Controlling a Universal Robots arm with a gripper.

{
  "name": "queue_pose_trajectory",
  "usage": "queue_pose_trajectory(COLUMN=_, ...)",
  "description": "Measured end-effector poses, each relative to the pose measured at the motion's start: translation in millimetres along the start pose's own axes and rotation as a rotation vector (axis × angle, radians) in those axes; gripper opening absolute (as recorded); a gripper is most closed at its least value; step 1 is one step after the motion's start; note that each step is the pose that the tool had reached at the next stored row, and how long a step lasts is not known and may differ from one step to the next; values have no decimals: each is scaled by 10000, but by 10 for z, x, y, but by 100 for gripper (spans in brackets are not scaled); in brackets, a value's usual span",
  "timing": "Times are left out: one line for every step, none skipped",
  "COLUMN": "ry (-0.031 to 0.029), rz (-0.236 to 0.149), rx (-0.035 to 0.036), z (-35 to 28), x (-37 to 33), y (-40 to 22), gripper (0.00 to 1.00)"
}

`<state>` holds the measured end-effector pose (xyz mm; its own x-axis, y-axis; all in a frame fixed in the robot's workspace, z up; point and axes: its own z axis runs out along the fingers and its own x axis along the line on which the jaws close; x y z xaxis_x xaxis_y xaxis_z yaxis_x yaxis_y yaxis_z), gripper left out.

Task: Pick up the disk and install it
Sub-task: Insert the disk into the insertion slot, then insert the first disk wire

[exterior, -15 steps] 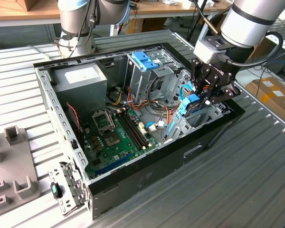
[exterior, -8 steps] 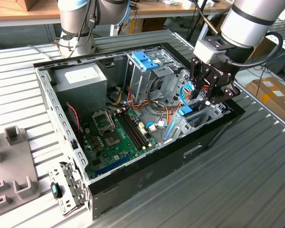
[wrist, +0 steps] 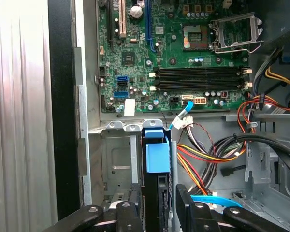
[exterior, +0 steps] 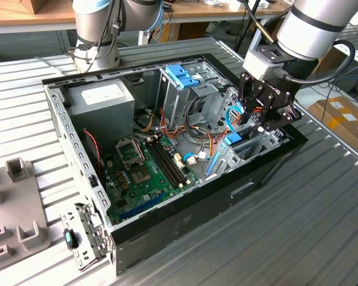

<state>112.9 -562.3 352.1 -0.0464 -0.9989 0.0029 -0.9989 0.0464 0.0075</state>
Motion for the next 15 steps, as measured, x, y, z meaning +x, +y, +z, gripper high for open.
queue_pose_trajectory(ry=1, rz=0, rx=0, z=0, x=0, y=0, gripper=43)
queue_pose_trajectory(ry=1, rz=0, rx=0, z=1, x=1, y=0, gripper=43)
queue_pose_trajectory(ry=1, rz=0, rx=0, z=3, x=0, y=0, gripper=43)
queue_pose_trajectory(ry=0, rz=1, rx=0, z=3, x=0, y=0, gripper=43)
queue_pose_trajectory(ry=0, rz=0, rx=0, z=5, x=0, y=0, gripper=43)
queue_pose_trajectory(ry=0, rz=0, rx=0, z=7, x=0, y=1, gripper=43)
queue_pose_trajectory(ry=1, rz=1, rx=0, z=8, x=0, y=2, gripper=43)
queue_pose_trajectory(ry=1, rz=0, rx=0, z=9, x=1, y=4, gripper=43)
queue_pose_trajectory(ry=1, rz=0, rx=0, z=10, x=1, y=5, gripper=43)
queue_pose_trajectory(ry=1, rz=0, rx=0, z=10, x=1, y=5, gripper=43)
queue_pose_trajectory(ry=0, rz=0, rx=0, z=10, x=1, y=5, gripper=43)
queue_pose_trajectory(ry=0, rz=0, rx=0, z=10, x=1, y=5, gripper=43)
queue_pose_trajectory(ry=0, rz=0, rx=0, z=11, x=1, y=5, gripper=43)
queue_pose_trajectory(ry=1, rz=0, rx=0, z=10, x=1, y=6, gripper=43)
queue_pose_trajectory(ry=1, rz=0, rx=0, z=10, x=1, y=5, gripper=43)
